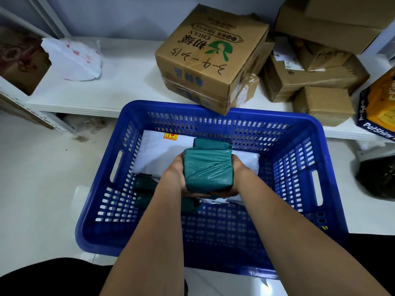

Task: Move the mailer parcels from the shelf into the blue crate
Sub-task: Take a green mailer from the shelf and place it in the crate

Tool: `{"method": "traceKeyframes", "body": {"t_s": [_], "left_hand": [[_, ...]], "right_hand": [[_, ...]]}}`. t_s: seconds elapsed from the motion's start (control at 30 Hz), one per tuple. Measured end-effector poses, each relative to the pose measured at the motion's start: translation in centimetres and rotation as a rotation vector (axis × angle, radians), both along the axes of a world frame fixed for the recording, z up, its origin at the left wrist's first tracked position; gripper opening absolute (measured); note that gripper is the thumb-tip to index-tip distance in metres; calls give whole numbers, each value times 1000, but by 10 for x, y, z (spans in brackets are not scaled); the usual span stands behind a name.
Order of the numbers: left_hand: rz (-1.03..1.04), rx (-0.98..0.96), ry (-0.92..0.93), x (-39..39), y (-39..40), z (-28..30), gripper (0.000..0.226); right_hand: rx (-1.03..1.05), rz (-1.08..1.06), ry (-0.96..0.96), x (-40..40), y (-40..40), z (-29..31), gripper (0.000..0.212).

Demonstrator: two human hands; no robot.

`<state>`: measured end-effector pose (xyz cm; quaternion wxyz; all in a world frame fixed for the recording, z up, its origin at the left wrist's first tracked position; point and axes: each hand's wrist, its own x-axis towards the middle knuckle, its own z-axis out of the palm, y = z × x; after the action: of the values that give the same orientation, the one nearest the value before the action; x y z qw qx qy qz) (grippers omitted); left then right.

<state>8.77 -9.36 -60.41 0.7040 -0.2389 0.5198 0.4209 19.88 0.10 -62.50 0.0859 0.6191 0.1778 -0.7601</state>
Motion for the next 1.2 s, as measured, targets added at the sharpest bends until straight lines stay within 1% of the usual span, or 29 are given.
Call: {"method": "traceKeyframes", "body": {"t_s": [0.03,0.1,0.2,0.3,0.4,0.57,0.67,0.73,0.77,0.87,0.97,1.03,1.13,1.2], "left_hand": [[-5,-13,5,-1,1,-1,56],[-8,-16,-20,-2,0,-1,57],[-19,-1,-55,-5,2,-11,66],[-30,-37,-37,-9,1,-23,75],[-10,-69,-17,-11,1,-26,76],[-21,-43,-34,-10,0,-33,79],[6,-27,-24,-9,-3,-42,84],[13,-26,-6,-8,-3,-46,87],[19,-31,3,-8,-3,-48,86],[8,-45,16,-6,-1,-48,74],[-8,-26,83,-6,-4,-43,65],[-40,21,127,-1,-6,-31,56],[-94,63,209,5,-10,-11,45],[-141,168,241,5,-11,2,40]], "right_hand": [[-7,21,-27,0,0,2,65],[-3,31,-22,1,0,2,63],[-8,55,-6,2,2,2,58],[-6,106,-37,3,2,-1,59],[13,109,-74,3,5,-6,61],[31,101,-34,1,6,-10,61],[20,96,30,5,4,-15,52],[13,114,43,10,4,-11,51],[36,135,32,12,4,-7,52],[27,66,14,16,4,-9,49],[41,55,-2,17,1,-9,45],[45,71,8,23,-1,-4,46],[101,22,72,29,0,4,44],[184,60,148,32,5,11,40]]}}
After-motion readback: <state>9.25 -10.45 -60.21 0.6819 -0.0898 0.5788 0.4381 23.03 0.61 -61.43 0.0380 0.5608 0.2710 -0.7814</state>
